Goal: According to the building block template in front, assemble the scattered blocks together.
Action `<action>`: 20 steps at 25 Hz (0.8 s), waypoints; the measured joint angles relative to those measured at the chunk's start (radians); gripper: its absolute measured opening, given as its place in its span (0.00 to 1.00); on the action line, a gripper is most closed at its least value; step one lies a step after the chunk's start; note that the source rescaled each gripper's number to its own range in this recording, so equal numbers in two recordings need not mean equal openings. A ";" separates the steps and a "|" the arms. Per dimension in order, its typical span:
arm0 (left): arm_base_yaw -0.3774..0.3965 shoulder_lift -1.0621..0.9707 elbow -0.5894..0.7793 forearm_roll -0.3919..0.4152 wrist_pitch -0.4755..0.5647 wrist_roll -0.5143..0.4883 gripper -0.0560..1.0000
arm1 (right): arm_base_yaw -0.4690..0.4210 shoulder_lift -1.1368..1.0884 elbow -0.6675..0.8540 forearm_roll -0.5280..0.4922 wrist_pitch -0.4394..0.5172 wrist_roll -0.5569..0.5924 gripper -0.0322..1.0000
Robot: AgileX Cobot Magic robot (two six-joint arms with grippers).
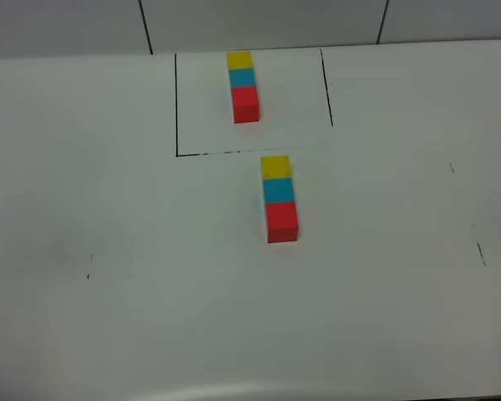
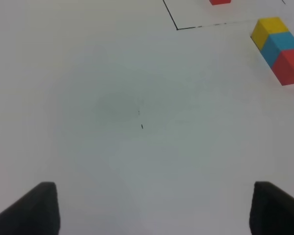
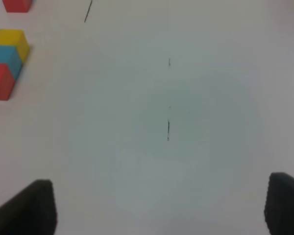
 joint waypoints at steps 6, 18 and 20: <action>0.000 0.000 0.000 0.000 0.000 0.000 0.68 | 0.000 0.000 0.000 0.000 0.000 0.000 0.74; 0.000 0.000 0.000 0.000 0.000 0.000 0.68 | 0.000 0.000 0.000 0.000 0.000 0.000 0.74; 0.000 0.000 0.000 0.000 0.000 0.000 0.68 | 0.000 0.000 0.000 -0.001 0.000 0.000 0.74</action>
